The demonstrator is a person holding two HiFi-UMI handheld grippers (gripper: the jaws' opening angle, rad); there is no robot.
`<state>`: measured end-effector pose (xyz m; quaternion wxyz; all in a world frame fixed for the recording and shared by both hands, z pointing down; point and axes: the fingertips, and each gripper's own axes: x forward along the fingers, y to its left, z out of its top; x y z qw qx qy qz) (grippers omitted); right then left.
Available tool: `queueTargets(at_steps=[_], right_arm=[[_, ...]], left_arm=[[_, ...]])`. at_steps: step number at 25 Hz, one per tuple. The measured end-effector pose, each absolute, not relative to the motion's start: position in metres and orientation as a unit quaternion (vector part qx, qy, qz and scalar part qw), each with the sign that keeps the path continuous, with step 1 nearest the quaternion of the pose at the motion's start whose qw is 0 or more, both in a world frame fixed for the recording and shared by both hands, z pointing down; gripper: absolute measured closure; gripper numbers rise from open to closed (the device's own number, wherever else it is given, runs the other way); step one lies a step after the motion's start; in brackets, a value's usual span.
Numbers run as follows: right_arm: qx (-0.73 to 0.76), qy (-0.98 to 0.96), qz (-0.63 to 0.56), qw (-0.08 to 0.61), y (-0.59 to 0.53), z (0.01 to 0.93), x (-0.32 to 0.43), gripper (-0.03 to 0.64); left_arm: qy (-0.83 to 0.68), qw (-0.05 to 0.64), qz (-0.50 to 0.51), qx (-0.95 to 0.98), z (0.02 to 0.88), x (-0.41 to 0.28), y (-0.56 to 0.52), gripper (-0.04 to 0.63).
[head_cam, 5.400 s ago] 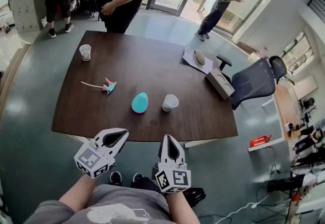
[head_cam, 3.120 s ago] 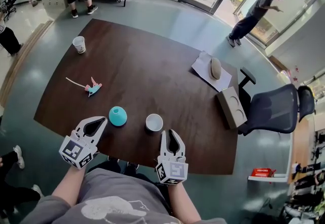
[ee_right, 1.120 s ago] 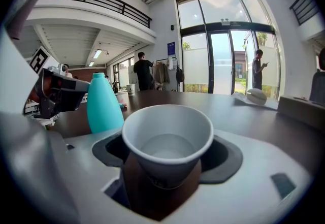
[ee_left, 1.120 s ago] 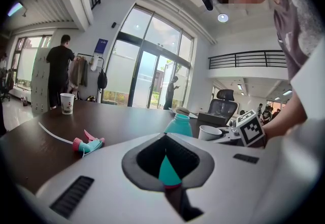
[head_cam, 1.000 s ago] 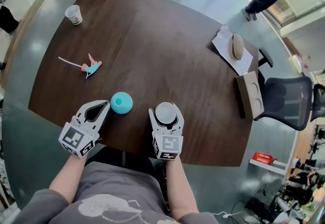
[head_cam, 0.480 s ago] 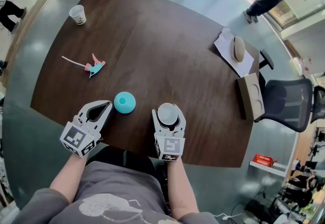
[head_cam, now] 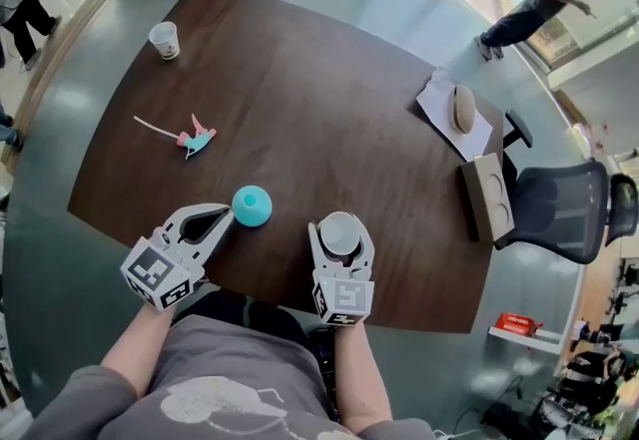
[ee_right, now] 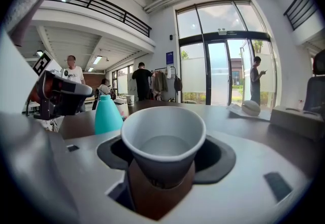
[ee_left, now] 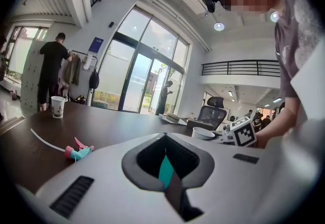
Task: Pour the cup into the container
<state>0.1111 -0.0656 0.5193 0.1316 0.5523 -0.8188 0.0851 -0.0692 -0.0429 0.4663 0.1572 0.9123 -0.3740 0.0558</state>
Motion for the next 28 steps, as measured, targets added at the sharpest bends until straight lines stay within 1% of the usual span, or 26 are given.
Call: queueTargets(at_steps=[6,12,13,15,17,19,22,24,28], right_arm=[[0.553,-0.82,0.084,0.125,-0.056,0.505,0.112,0.314],[0.551,-0.821,0.084,0.123,-0.053,0.501,0.113,0.314],[0.552,-0.821,0.085,0.123,-0.053,0.501,0.113,0.314],[0.551,-0.821,0.086,0.123,-0.052,0.502,0.113,0.314],[0.549,-0.822,0.087,0.123,-0.052,0.502,0.113,0.314],[0.548,-0.822,0.089,0.123,-0.052,0.502,0.114,0.314],[0.55,-0.821,0.094,0.123,-0.051,0.504,0.117,0.314],[0.55,-0.82,0.096,0.123,-0.051,0.506,0.118,0.314],[0.551,-0.819,0.099,0.125,-0.05,0.509,0.121,0.314]], left_arm=[[-0.341,0.154,0.053,0.926,0.457,-0.059,-0.026,0.588],[-0.345,0.164,0.04,0.923,0.459,-0.061,-0.024,0.586],[-0.347,0.169,0.037,0.922,0.461,-0.063,-0.024,0.568],[-0.349,0.181,0.028,0.919,0.464,-0.064,-0.025,0.487],[-0.346,0.185,0.02,0.92,0.465,-0.063,-0.025,0.44],[-0.346,0.182,0.019,0.92,0.468,-0.061,-0.025,0.407],[-0.348,0.174,0.03,0.921,0.475,-0.056,-0.026,0.326],[-0.346,0.161,0.045,0.923,0.478,-0.05,-0.027,0.257],[-0.353,0.166,0.058,0.919,0.487,-0.045,-0.034,0.205]])
